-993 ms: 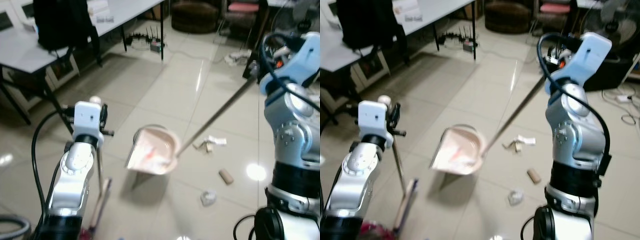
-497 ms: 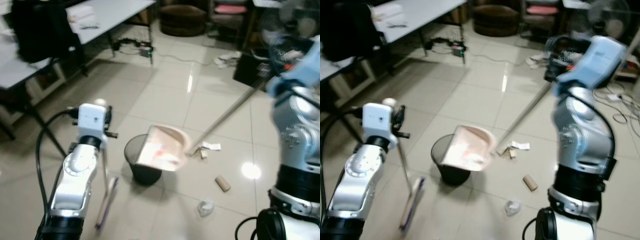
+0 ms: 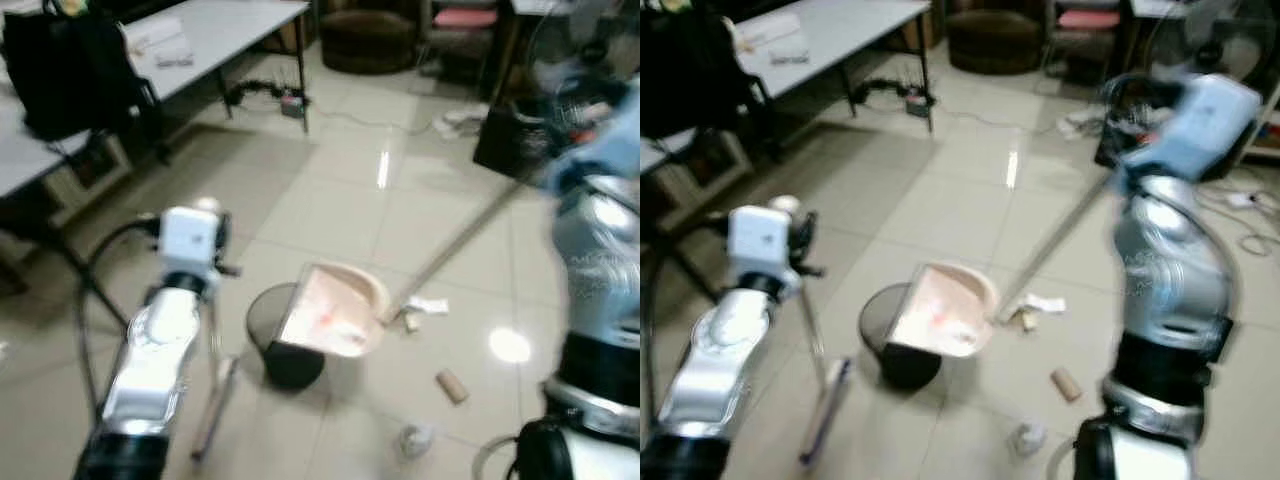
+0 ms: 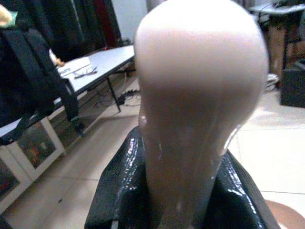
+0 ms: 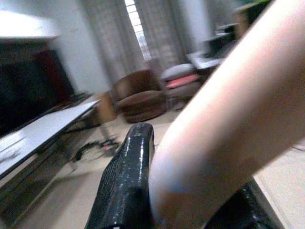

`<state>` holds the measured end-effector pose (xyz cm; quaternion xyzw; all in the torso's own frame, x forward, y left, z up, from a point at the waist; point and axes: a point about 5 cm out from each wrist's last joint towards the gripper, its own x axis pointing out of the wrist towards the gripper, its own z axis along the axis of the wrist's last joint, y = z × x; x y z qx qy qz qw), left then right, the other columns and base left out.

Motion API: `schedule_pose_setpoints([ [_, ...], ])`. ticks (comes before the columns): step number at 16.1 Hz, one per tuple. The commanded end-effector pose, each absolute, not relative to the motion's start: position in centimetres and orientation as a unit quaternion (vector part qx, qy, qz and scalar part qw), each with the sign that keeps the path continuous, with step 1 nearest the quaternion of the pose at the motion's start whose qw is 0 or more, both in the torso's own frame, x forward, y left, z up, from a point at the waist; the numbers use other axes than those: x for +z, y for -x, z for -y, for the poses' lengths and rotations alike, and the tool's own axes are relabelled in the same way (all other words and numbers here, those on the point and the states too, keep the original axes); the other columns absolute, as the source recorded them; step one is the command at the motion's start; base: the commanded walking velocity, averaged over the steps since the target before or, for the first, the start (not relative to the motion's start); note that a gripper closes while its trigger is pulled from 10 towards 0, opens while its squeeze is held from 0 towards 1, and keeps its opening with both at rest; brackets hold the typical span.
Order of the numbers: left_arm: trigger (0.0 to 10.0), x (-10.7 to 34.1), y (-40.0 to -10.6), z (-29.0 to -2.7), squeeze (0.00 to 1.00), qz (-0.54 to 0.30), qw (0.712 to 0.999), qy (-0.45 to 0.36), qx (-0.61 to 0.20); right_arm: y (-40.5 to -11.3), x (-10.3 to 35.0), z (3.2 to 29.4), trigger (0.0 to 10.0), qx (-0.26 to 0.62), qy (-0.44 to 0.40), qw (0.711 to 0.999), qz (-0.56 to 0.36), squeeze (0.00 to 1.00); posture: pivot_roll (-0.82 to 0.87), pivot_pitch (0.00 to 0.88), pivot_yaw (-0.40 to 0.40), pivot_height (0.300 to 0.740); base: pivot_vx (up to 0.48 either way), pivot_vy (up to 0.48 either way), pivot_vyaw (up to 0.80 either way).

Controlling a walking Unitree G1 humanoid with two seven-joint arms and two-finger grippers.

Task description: Sweep floor

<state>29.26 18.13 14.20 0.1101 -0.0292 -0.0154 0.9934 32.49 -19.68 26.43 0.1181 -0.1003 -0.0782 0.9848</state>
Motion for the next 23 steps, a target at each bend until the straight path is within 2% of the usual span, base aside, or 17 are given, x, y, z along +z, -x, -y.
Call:
schedule_pose_setpoints([
  [1, 10.0, 15.2, -29.4, -17.8, 0.00, 0.050, 0.992, -0.117, -0.018, -32.2, 27.6, 19.7, 10.0, -0.071, -0.111, 0.984, 0.123, 0.00, -0.11, 0.000, 0.058, 0.740, 0.409, 0.000, 0.66],
  [3, 10.0, 15.1, -29.4, -17.8, 0.00, 0.049, 0.992, -0.117, -0.018, -32.2, 27.6, 19.5, 10.0, -0.069, -0.107, 0.984, 0.123, 0.00, -0.11, 0.000, 0.058, 0.740, 0.409, 0.000, 0.80],
  [9, 10.0, 15.0, -29.3, -17.7, 0.00, 0.046, 0.992, -0.118, -0.027, -32.0, 27.3, 19.8, 10.0, -0.080, -0.110, 0.983, 0.123, 0.00, -0.11, 0.000, 0.065, 0.740, 0.406, 0.000, 0.00],
  [14, 10.0, 14.7, -29.2, -17.5, 0.00, 0.037, 0.992, -0.119, -0.035, -31.6, 28.2, 19.0, 10.0, -0.055, -0.056, 0.983, 0.163, 0.00, -0.11, 0.000, 0.066, 0.740, 0.000, 0.000, 0.00],
  [18, 10.0, 14.6, -29.2, -17.5, 0.00, 0.037, 0.991, -0.124, -0.038, -31.2, 28.7, 17.2, 10.0, 0.004, -0.006, 0.980, 0.197, 0.00, -0.11, 0.000, 0.064, 0.740, 0.000, 0.000, 0.00],
  [21, 10.0, 14.6, -29.2, -17.4, 0.00, 0.040, 0.990, -0.128, -0.041, -30.7, 29.0, 14.9, 10.0, 0.066, 0.072, 0.967, 0.235, 0.00, -0.11, 0.000, 0.064, 0.740, 0.000, 0.000, 0.00],
  [23, 10.0, 14.6, -29.2, -17.3, 0.00, 0.041, 0.990, -0.132, -0.042, -30.1, 28.8, 13.0, 10.0, 0.118, 0.094, 0.954, 0.261, 0.00, -0.10, 0.000, 0.061, 0.740, 0.000, 0.000, 0.00],
])
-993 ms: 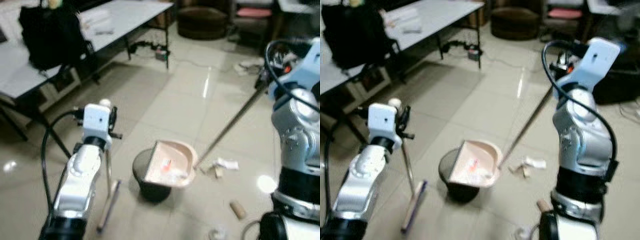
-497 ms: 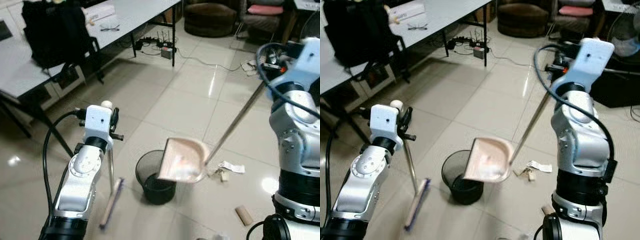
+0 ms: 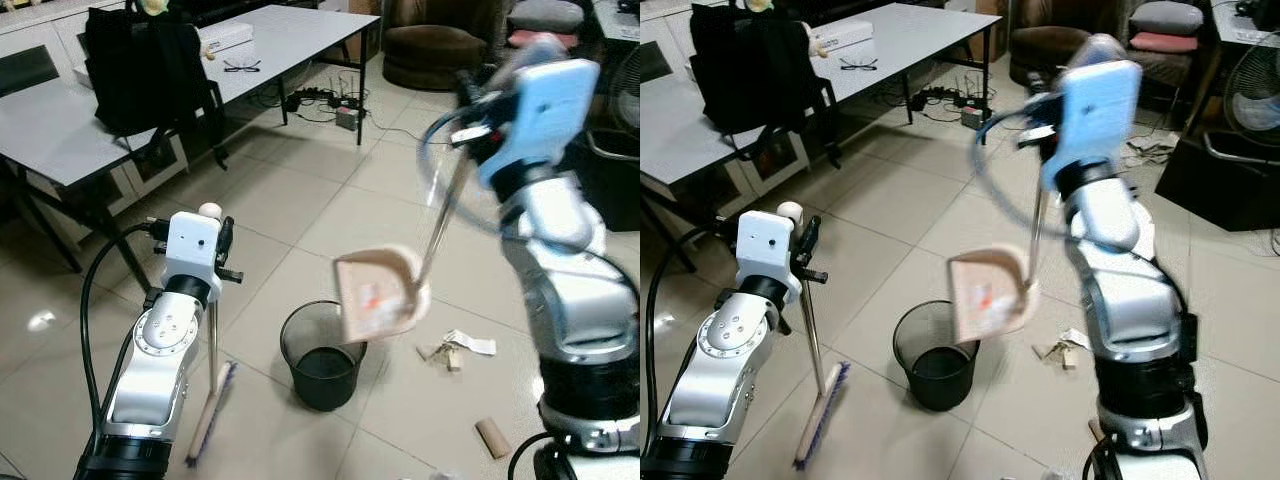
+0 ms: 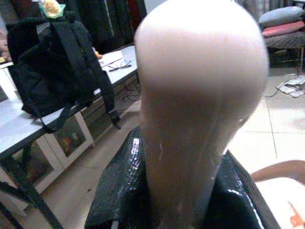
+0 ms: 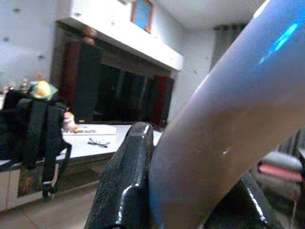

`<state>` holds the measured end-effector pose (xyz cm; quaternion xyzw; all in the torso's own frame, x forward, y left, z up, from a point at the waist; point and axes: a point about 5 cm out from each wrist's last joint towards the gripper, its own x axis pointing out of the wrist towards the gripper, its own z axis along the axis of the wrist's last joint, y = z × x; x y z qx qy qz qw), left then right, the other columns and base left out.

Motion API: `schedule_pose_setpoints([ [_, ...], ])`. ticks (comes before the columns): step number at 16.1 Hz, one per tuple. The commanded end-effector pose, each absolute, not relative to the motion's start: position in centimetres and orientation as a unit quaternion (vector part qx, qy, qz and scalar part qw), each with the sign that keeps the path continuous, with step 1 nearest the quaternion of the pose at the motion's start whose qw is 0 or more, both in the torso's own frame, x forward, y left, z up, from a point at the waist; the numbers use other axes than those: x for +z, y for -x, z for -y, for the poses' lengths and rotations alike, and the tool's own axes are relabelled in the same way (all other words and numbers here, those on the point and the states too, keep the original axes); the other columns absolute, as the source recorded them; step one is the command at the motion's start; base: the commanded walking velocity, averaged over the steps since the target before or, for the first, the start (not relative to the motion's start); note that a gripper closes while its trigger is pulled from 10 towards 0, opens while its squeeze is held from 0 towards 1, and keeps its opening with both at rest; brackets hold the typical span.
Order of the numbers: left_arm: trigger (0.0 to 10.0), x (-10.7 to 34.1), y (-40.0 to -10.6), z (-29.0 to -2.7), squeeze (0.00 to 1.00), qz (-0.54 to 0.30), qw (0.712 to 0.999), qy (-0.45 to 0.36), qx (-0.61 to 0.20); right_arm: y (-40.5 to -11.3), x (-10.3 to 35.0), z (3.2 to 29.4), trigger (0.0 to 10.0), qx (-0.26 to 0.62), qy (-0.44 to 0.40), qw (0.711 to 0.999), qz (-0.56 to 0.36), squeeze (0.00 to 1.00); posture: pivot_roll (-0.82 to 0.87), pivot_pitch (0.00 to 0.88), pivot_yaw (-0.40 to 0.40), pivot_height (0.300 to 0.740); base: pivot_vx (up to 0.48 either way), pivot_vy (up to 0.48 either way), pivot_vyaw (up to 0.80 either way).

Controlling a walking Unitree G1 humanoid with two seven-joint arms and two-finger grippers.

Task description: Sweep floor

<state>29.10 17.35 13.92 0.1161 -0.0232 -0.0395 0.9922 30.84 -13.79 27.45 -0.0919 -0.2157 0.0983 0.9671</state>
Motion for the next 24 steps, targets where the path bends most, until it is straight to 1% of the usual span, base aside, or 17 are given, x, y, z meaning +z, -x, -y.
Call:
schedule_pose_setpoints([
  [1, 10.0, 14.6, -29.2, -17.3, 0.00, 0.041, 0.990, -0.132, -0.041, -29.9, 28.6, 12.8, 10.0, 0.126, 0.094, 0.952, 0.261, 0.00, -0.10, 0.000, 0.061, 0.740, 0.000, 0.000, 0.00],
  [2, 10.0, 14.6, -29.2, -17.4, 0.00, 0.041, 0.989, -0.133, -0.040, -29.5, 27.8, 12.1, 10.0, 0.145, 0.095, 0.949, 0.263, 0.00, -0.10, 0.000, 0.061, 0.740, 0.000, 0.000, 0.00],
  [5, 10.0, 14.6, -29.2, -17.3, 0.00, 0.041, 0.989, -0.134, -0.041, -28.9, 27.0, 11.1, 10.0, 0.168, 0.097, 0.944, 0.268, 0.00, -0.10, 0.000, 0.062, 0.740, 0.000, 0.000, 0.00],
  [6, 10.0, 14.6, -29.3, -17.3, 0.00, 0.041, 0.989, -0.135, -0.043, -28.4, 26.6, 10.3, 10.0, 0.188, 0.103, 0.937, 0.277, 0.00, -0.10, 0.000, 0.062, 0.740, 0.000, 0.000, 0.00],
  [8, 10.0, 14.6, -29.3, -17.2, 0.00, 0.044, 0.989, -0.137, -0.045, -27.2, 25.5, 8.3, 10.0, 0.243, 0.155, 0.910, 0.299, 0.00, -0.10, 0.000, 0.064, 0.740, 0.000, 0.000, 0.00],
  [10, 10.0, 14.7, -29.3, -17.2, 0.00, 0.045, 0.988, -0.139, -0.045, -26.5, 24.9, 7.1, 10.0, 0.274, 0.173, 0.893, 0.312, 0.00, -0.10, 0.000, 0.064, 0.740, 0.000, 0.000, 0.00],
  [12, 10.0, 14.7, -29.3, -17.2, 0.00, 0.045, 0.988, -0.139, -0.045, -26.1, 24.8, 6.5, 10.0, 0.290, 0.172, 0.886, 0.319, 0.00, -0.10, 0.000, 0.061, 0.740, 0.000, 0.000, 0.00],
  [14, 10.0, 14.7, -29.3, -17.2, 0.00, 0.045, 0.988, -0.140, -0.046, -25.4, 24.3, 5.3, 10.0, 0.327, 0.187, 0.867, 0.325, 0.00, -0.10, 0.000, 0.062, 0.740, 0.000, 0.000, 0.00],
  [15, 10.0, 14.7, -29.3, -17.2, 0.00, 0.046, 0.988, -0.140, -0.046, -25.3, 24.2, 5.1, 10.0, 0.334, 0.193, 0.863, 0.326, 0.00, -0.09, 0.000, 0.062, 0.740, 0.000, 0.000, 0.00],
  [17, 10.0, 14.7, -29.4, -17.1, 0.00, 0.047, 0.987, -0.143, -0.049, -24.5, 23.4, 3.9, 10.0, 0.375, 0.238, 0.831, 0.335, 0.00, -0.09, 0.000, 0.062, 0.740, 0.000, 0.000, 0.00],
  [18, 10.0, 14.7, -29.4, -17.1, 0.00, 0.047, 0.987, -0.143, -0.049, -24.3, 23.2, 3.7, 10.0, 0.381, 0.248, 0.824, 0.338, 0.00, -0.09, 0.000, 0.061, 0.740, 0.000, 0.000, 0.00],
  [21, 10.0, 14.7, -29.3, -17.1, 0.00, 0.048, 0.987, -0.145, -0.051, -24.2, 23.1, 3.4, 10.0, 0.387, 0.255, 0.818, 0.341, 0.00, -0.09, 0.000, 0.062, 0.740, 0.000, 0.000, 0.00],
  [24, 10.0, 14.7, -29.3, -16.9, 0.00, 0.051, 0.986, -0.145, -0.057, -24.8, 23.1, 3.8, 10.0, 0.360, 0.264, 0.828, 0.339, 0.00, -0.09, 0.000, 0.063, 0.740, 0.000, 0.000, 0.00],
])
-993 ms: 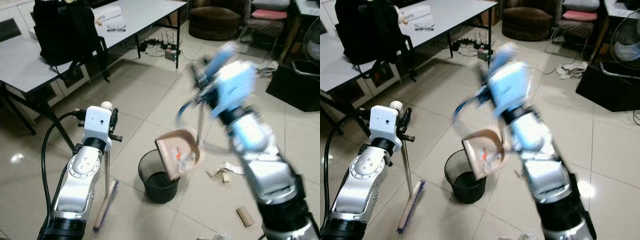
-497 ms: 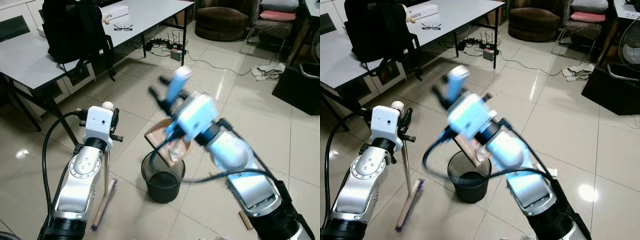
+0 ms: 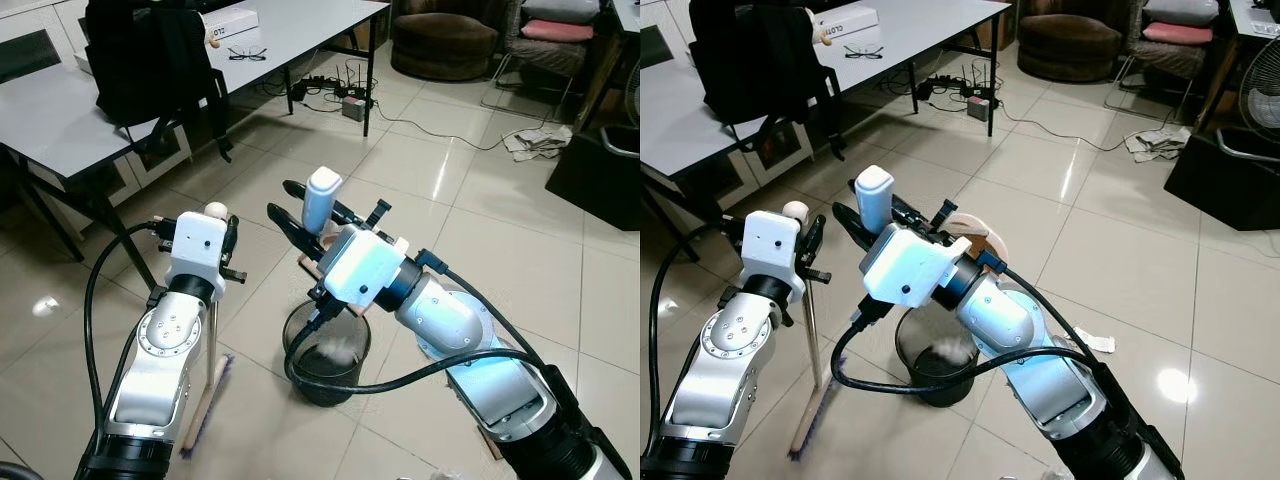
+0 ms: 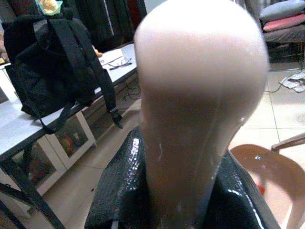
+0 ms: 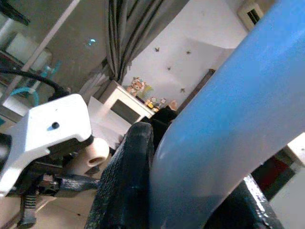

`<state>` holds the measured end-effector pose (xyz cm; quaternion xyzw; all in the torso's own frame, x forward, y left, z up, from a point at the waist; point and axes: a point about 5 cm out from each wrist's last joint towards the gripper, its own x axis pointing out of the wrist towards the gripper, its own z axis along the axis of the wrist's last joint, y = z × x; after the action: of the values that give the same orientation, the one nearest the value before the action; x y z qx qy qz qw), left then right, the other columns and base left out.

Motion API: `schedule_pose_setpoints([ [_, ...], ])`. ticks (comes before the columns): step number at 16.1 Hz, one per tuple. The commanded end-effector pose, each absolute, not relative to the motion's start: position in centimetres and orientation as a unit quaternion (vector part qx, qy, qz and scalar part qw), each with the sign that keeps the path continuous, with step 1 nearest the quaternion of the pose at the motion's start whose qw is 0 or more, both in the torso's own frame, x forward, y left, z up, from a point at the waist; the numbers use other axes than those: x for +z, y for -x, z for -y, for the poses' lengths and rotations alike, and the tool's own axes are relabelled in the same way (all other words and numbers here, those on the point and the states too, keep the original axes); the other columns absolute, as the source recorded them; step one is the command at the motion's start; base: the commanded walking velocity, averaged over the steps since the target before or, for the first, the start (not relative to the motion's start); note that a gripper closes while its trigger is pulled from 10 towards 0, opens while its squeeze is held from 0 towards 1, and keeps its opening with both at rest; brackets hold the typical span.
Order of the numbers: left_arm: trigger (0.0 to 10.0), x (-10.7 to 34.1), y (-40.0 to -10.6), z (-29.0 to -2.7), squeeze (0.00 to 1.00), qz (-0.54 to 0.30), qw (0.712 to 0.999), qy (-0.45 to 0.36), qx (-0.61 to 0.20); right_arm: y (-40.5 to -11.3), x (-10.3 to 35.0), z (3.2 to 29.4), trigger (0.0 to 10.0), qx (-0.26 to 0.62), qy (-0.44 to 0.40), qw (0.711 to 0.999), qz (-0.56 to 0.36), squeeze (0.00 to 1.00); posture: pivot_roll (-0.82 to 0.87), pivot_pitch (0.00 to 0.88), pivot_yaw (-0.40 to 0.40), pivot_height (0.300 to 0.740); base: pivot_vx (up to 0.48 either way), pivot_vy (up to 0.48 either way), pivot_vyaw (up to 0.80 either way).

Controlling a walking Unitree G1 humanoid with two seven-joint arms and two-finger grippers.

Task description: Sweep floor

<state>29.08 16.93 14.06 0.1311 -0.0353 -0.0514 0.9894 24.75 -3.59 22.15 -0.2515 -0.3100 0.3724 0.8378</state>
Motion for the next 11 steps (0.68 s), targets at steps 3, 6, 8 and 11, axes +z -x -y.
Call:
schedule_pose_setpoints([
  [3, 10.0, 14.3, -29.1, -16.7, 0.00, 0.031, 0.987, -0.134, -0.083, -27.9, 25.2, 7.8, 10.0, 0.175, 0.237, 0.897, 0.329, 0.00, -0.09, 0.000, 0.064, 0.740, 0.000, 0.000, 0.00],
  [6, 10.0, 14.1, -28.6, -16.4, 0.00, 0.024, 0.986, -0.127, -0.110, -30.3, 25.1, 14.2, 10.0, -0.010, 0.148, 0.960, 0.237, 0.00, -0.09, 0.000, 0.064, 0.740, 0.000, 0.000, 0.00],
  [8, 10.0, 14.1, -28.4, -16.3, 0.00, 0.024, 0.984, -0.127, -0.119, -30.3, 23.4, 15.6, 10.0, -0.029, 0.131, 0.972, 0.195, 0.00, -0.09, 0.000, 0.063, 0.740, 0.000, 0.000, 0.00],
  [11, 10.0, 14.2, -28.1, -16.7, 0.00, 0.017, 0.986, -0.117, -0.114, -29.6, 21.9, 15.5, 10.0, -0.032, 0.102, 0.982, 0.158, 0.00, -0.08, 0.000, 0.061, 0.740, -0.084, 0.000, 0.00],
])
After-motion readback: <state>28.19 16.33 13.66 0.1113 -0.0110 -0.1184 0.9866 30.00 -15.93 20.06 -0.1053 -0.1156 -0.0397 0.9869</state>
